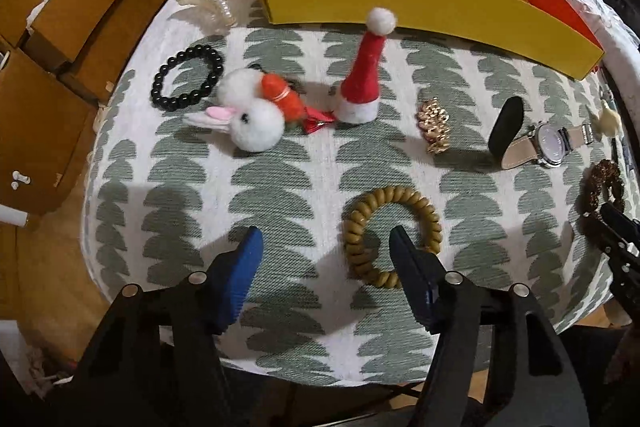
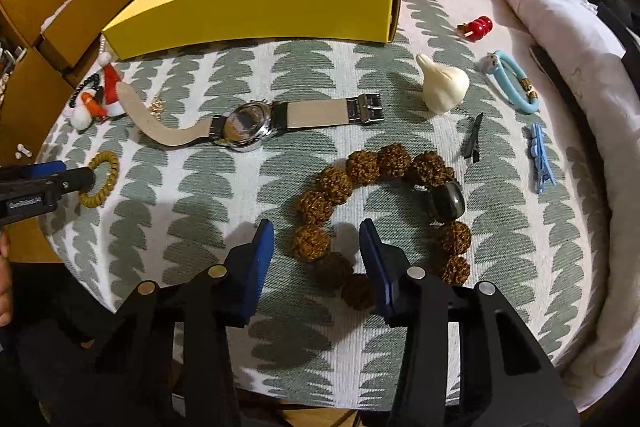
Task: Organize jewelry
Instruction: 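Grasp the coiled brown bracelet with the left tool while the right tool grasps the rudraksha bracelet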
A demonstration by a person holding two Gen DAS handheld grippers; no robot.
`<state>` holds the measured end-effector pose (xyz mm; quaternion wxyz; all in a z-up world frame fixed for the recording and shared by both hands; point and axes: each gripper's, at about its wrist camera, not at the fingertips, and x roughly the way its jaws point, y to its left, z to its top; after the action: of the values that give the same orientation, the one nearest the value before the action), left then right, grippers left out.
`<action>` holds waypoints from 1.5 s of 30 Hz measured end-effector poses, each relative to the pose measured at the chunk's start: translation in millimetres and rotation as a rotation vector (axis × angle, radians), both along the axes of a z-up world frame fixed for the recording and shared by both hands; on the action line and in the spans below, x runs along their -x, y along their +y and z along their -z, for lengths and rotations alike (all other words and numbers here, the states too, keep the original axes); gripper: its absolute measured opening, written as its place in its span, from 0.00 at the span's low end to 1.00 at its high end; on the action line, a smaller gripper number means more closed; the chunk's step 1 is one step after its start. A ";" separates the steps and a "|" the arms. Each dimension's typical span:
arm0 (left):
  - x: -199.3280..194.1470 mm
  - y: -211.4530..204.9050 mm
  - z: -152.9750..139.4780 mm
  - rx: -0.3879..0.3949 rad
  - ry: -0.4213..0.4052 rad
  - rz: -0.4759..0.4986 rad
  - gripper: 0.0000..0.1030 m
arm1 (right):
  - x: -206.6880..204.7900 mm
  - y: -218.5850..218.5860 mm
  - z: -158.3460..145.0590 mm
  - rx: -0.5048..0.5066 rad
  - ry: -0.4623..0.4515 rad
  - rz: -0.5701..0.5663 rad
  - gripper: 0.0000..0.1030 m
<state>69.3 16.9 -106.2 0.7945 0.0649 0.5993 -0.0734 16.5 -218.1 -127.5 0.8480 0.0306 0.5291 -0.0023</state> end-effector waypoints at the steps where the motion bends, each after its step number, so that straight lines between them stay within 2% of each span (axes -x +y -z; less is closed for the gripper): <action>1: -1.1 -1.3 0.4 0.002 0.001 0.002 0.63 | -1.1 0.1 1.9 0.008 0.005 0.001 0.44; 9: -13.4 -11.5 8.5 0.022 0.024 0.003 0.43 | -7.1 5.0 10.5 0.088 0.006 0.011 0.42; 17: -20.9 -11.9 18.8 0.016 0.022 0.008 0.41 | -5.0 7.3 14.1 0.103 -0.003 0.001 0.41; 22: -20.0 -16.2 24.2 0.052 0.037 0.013 0.25 | -2.7 8.3 13.1 0.106 -0.008 -0.006 0.30; 26: -21.1 -18.1 26.5 0.061 0.046 0.016 0.20 | -3.3 6.3 13.2 0.094 -0.003 -0.007 0.27; 28: -18.3 -19.0 26.7 0.073 0.052 0.016 0.13 | -3.8 2.9 12.4 0.070 0.000 0.002 0.24; 33: -15.1 -19.0 30.8 0.094 0.056 0.024 0.10 | -3.7 -7.3 8.1 -0.001 0.005 0.026 0.20; 36: -10.5 -20.3 30.1 0.109 0.052 0.028 0.10 | -4.6 -8.8 6.4 -0.005 0.005 0.028 0.20; 41: -5.5 -17.4 20.8 0.135 0.044 0.034 0.10 | -2.7 -12.6 -1.9 -0.022 -0.013 0.038 0.20; 45: 0.0 -11.6 5.2 0.158 0.018 0.046 0.10 | 5.6 -16.9 -18.9 -0.048 -0.061 0.052 0.20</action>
<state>69.3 5.3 -111.4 0.7900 0.0150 0.5970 -0.1392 10.9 -235.0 -108.6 0.8624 0.0648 0.5020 -0.0104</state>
